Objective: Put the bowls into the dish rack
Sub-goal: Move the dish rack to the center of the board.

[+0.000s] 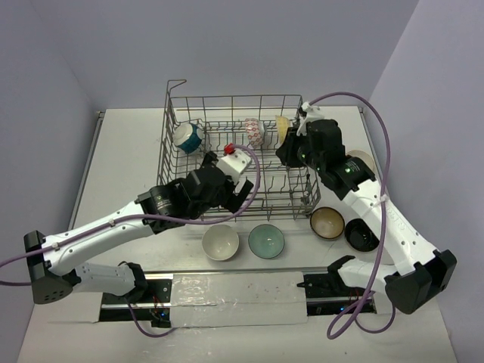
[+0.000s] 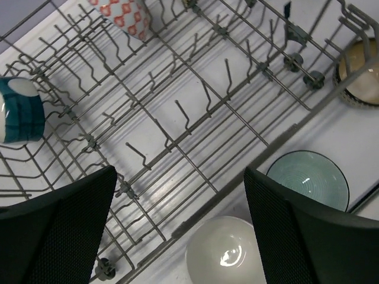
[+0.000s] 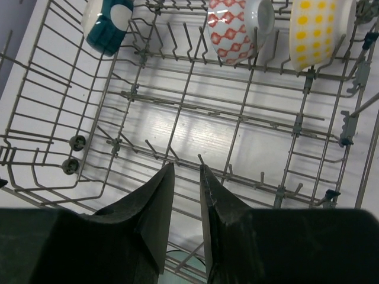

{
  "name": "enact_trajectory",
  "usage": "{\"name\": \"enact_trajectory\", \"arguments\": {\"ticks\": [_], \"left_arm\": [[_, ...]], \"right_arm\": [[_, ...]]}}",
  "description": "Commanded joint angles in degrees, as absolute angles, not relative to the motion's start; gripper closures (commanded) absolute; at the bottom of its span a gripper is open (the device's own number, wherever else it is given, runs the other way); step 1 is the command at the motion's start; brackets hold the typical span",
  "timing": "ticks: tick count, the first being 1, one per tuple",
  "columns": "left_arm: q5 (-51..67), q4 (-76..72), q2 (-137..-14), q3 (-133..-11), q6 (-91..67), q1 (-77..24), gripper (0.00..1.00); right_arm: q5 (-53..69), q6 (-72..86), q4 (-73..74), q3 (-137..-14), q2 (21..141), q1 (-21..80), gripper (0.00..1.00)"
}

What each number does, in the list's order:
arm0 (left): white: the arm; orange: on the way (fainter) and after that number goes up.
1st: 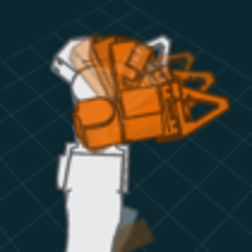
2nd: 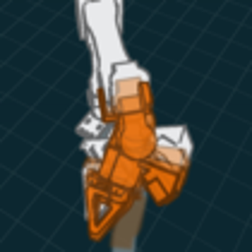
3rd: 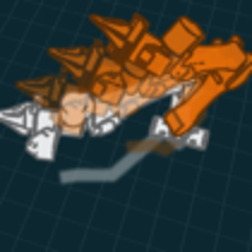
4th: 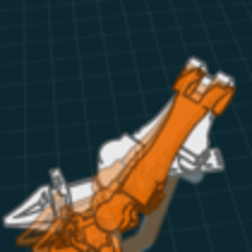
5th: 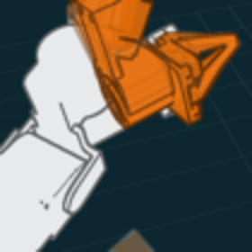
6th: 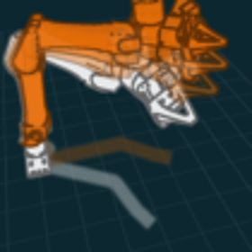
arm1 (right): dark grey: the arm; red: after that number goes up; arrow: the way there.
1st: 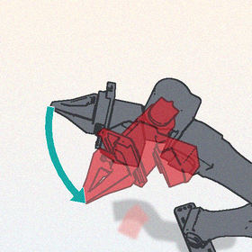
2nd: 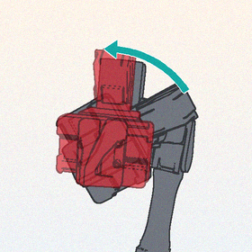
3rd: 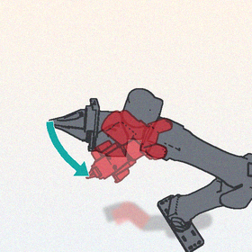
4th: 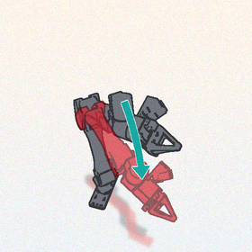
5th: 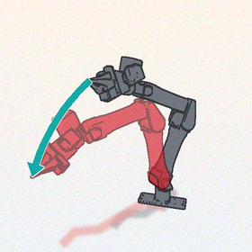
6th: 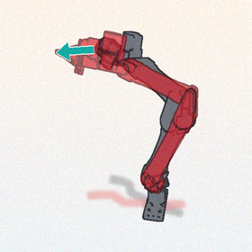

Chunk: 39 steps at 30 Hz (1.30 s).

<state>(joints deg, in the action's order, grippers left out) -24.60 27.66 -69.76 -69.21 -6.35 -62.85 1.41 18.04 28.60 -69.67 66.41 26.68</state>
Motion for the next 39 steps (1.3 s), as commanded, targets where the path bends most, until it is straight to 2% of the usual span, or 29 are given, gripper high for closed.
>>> {"name": "enact_trajectory", "arguments": {"ticks": [1, 13, 21, 25, 28, 32, 39], "left_arm": [[-21.09, 28.91, -71.62, -67.68, -2.82, -66.43, 0.07], [-10.82, 27.69, -79.01, -65.39, 2.11, -74.35, 0.08], [-10.63, 27.6, -81.39, -65.04, 1.58, -77.16, 0.1], [-14.66, 26.46, -80.6, -64.51, 0.97, -77.52, 0.06], [-24.29, 24.7, -79.81, -64.07, -2.26, -77.52, 0.01], [-35.31, 26.19, -81.12, -66.53, -3.43, -76.64, 0.01], [-40.34, 21.37, -79.46, -65.83, -5.98, -72.52, 0.01]], "right_arm": [[0.09, 18.54, 25.05, -67.15, 62.41, 26.46, 0.68], [-0.35, 21.0, 24.79, -61.17, 58.98, 21.8, 0.65], [1.67, 21.53, 24.52, -61.0, 58.54, 19.86, 0.64], [1.93, 21.1, 23.91, -60.91, 58.45, 19.69, 0.64], [4.12, 20.74, 23.56, -61.0, 59.15, 19.69, 0.64], [4.66, 20.65, 23.38, -61.08, 60.03, 19.69, 0.64], [5.01, 20.22, 22.94, -61.87, 60.73, 19.69, 0.64]]}}
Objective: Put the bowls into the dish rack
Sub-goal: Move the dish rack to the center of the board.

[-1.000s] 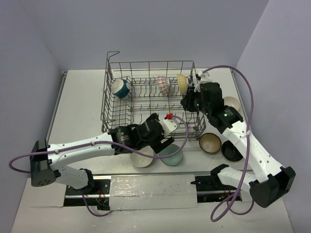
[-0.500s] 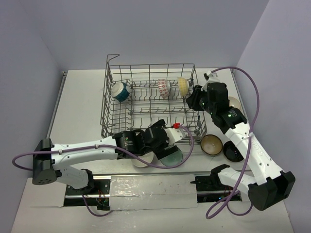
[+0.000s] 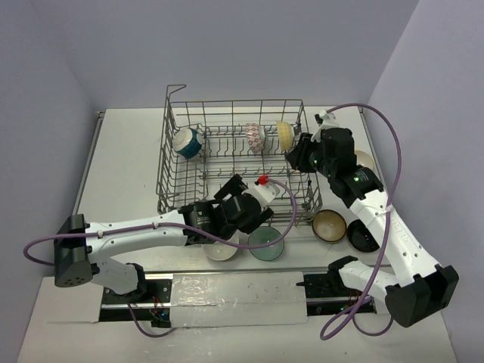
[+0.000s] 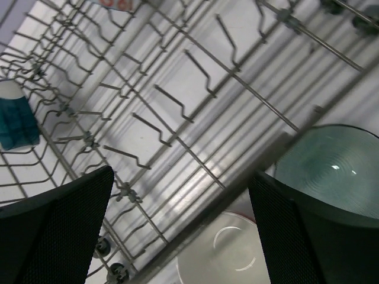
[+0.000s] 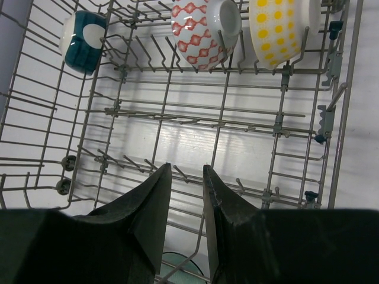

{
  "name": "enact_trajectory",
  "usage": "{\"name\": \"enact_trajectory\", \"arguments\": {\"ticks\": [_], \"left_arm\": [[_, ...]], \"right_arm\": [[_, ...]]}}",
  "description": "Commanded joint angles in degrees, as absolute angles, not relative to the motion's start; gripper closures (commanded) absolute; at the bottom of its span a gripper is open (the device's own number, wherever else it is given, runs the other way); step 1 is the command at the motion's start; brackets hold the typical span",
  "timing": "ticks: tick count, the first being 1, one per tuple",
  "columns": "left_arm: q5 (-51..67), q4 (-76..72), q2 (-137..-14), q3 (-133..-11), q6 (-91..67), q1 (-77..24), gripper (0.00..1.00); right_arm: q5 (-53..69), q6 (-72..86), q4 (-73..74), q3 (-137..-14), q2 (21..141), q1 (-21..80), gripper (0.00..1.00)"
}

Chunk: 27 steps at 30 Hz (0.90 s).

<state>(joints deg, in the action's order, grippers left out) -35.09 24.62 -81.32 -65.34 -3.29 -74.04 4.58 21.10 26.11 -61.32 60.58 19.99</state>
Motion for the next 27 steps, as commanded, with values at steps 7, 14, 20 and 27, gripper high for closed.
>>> {"name": "enact_trajectory", "arguments": {"ticks": [7, 14, 20, 27], "left_arm": [[-42.97, 15.29, -77.52, -71.17, -2.2, -72.07, 0.01], [-46.93, 17.92, -75.24, -79.01, -1.58, -71.46, 0.01], [-51.24, 26.53, -71.73, -81.3, -9.13, -66.02, 0.01], [-48.16, 28.73, -64.86, -76.73, -9.14, -59.6, 0.01]], "right_arm": [[3.78, 20.39, 22.94, -64.42, 62.31, 19.34, 0.65], [0.55, 20.04, 22.32, -64.78, 57.49, 19.34, 0.65], [-9.84, 23.2, 22.41, -62.4, 57.04, 18.81, 0.62], [-7.29, 23.38, 22.67, -63.1, 59.94, 18.02, 0.62]]}}
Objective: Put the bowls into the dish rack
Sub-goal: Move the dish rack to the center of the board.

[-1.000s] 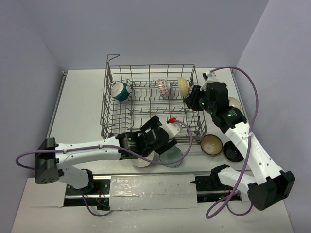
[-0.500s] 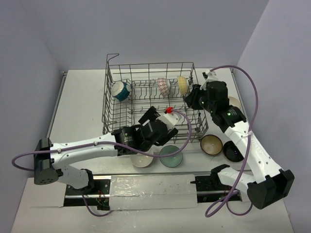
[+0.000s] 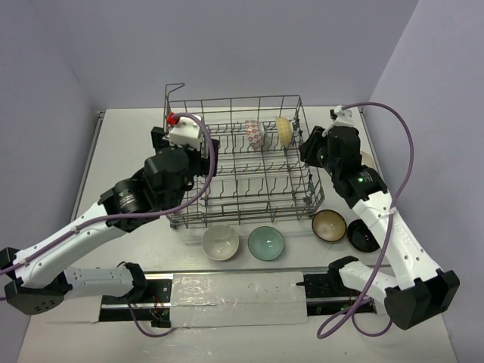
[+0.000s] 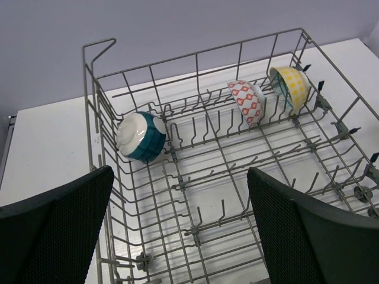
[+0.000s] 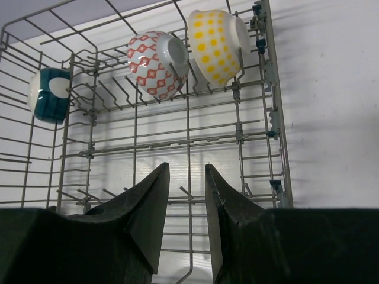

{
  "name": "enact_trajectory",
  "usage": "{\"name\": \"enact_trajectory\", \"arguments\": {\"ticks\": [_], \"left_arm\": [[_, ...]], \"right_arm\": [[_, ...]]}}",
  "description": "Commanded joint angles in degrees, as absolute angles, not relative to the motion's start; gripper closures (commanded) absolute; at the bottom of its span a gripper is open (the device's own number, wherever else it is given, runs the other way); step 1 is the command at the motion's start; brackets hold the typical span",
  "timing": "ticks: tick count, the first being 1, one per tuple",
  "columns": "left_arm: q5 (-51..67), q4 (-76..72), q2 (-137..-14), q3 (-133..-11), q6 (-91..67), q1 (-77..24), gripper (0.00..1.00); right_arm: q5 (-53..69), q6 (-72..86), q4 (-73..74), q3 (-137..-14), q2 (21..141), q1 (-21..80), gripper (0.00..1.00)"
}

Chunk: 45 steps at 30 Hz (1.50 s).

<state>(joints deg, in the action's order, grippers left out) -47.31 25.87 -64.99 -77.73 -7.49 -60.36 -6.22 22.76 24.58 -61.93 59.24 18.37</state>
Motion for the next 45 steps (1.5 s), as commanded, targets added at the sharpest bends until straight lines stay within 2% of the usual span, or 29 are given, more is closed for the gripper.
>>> {"name": "enact_trajectory", "arguments": {"ticks": [1, 8, 15, 21, 23, 28, 29, 31, 32, 34, 35, 37, 38, 45], "left_arm": [[-48.86, 30.83, -65.12, -76.82, -9.84, -59.24, 0.01], [-49.31, 38.31, -65.39, -74.97, -17.92, -50.74, 0.01], [-48.96, 42.28, -63.82, -73.66, -22.67, -40.35, 0.01], [-42.11, 39.38, -62.84, -68.3, -22.14, -33.58, 0.01], [-40.18, 39.38, -63.98, -67.15, -22.33, -31.91, 0.05], [-36.22, 36.66, -65.21, -62.76, -22.59, -31.11, 0.22], [-34.91, 36.13, -65.82, -62.75, -22.41, -30.85, 0.31], [-34.02, 35.86, -66.7, -63.02, -22.15, -30.76, 0.44], [-33.58, 35.86, -67.67, -63.54, -21.89, -30.67, 0.56], [-33.22, 35.77, -69.07, -63.98, -21.53, -30.67, 0.67], [-32.79, 35.51, -69.34, -64.42, -21.19, -30.59, 0.81], [-32.52, 35.16, -70.05, -64.69, -20.83, -30.5, 0.89], [-32.61, 35.24, -70.74, -64.95, -20.92, -30.41, 0.98], [-32.43, 35.07, -73.82, -65.3, -21.18, -29.88, 1.0]], "right_arm": [[-7.82, 23.38, 23.11, -63.28, 60.29, 18.1, 0.62], [-10.98, 24.69, 24.61, -62.23, 60.82, 17.58, 0.61], [-7.74, 24.87, 23.73, -62.23, 61.96, 16.08, 0.61], [-5.36, 24.61, 22.94, -62.23, 63.19, 15.64, 0.61], [-5.36, 24.52, 22.85, -61.35, 63.02, 15.3, 0.61], [-5.19, 24.79, 22.15, -60.47, 62.84, 14.33, 0.61], [-5.27, 24.79, 22.32, -60.73, 63.02, 13.89, 0.61], [-6.32, 24.87, 22.76, -60.99, 63.37, 13.36, 0.61], [-6.94, 25.05, 22.94, -60.91, 63.46, 12.84, 0.61], [-7.56, 25.14, 22.94, -60.73, 63.63, 12.13, 0.61], [-7.73, 25.31, 23.29, -60.73, 63.89, 11.69, 0.61], [-8.43, 25.75, 23.99, -60.82, 64.25, 10.29, 0.61], [-8.79, 25.93, 24.34, -60.82, 64.42, 9.85, 0.61], [-9.58, 26.72, 24.87, -59.77, 65.04, 7.65, 0.62]]}}
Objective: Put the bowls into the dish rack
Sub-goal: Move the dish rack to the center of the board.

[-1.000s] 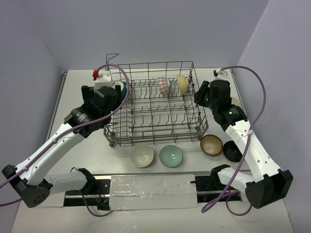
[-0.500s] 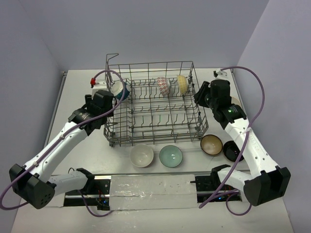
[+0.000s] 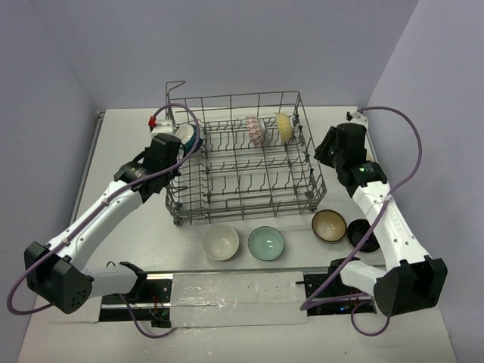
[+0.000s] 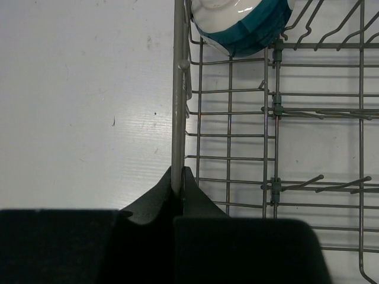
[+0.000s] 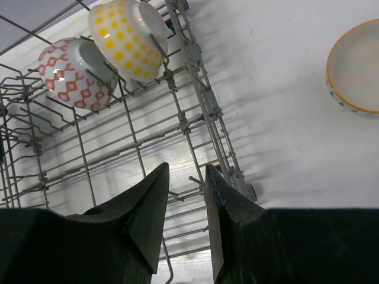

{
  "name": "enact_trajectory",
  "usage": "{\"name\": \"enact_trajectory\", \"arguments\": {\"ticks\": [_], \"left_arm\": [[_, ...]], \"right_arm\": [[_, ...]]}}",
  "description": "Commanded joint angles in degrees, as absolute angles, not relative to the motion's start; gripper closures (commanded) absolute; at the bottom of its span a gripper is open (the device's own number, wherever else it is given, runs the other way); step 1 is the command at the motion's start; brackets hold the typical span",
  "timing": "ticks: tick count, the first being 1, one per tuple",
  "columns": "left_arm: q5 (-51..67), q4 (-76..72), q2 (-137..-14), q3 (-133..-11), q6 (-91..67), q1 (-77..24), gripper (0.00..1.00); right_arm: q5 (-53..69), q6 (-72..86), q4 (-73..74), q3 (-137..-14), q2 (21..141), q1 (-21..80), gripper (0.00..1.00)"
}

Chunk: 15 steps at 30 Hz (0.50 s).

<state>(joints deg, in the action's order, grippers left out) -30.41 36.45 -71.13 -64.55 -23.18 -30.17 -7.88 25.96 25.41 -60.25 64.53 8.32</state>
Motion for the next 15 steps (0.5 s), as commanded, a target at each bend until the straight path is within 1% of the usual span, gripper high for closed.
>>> {"name": "enact_trajectory", "arguments": {"ticks": [1, 6, 9, 10, 13, 15], "left_arm": [[-32.61, 34.98, -74.35, -65.3, -21.01, -29.62, 1.0], [-32.96, 35.07, -74.88, -65.83, -19.95, -27.95, 1.0], [-32.96, 35.16, -75.06, -66.71, -18.9, -26.72, 1.0], [-32.78, 34.98, -75.06, -66.71, -18.55, -26.2, 1.0], [-31.29, 34.02, -74.45, -66.1, -17.84, -25.23, 1.0], [-29.45, 32.87, -74.09, -65.13, -16.88, -24.7, 1.0]], "right_arm": [[-9.75, 26.81, 25.05, -59.85, 65.13, 7.47, 0.62], [-11.16, 30.13, 27.33, -58.28, 63.37, 7.47, 0.62], [-10.73, 32.6, 29.09, -56.87, 60.92, 7.47, 0.68], [-11.07, 32.96, 29.27, -55.21, 59.95, 7.64, 0.68], [-13.43, 34.1, 29.53, -51.42, 55.47, 7.82, 0.66], [-15.28, 34.45, 31.02, -50.63, 52.66, 7.82, 0.66]]}}
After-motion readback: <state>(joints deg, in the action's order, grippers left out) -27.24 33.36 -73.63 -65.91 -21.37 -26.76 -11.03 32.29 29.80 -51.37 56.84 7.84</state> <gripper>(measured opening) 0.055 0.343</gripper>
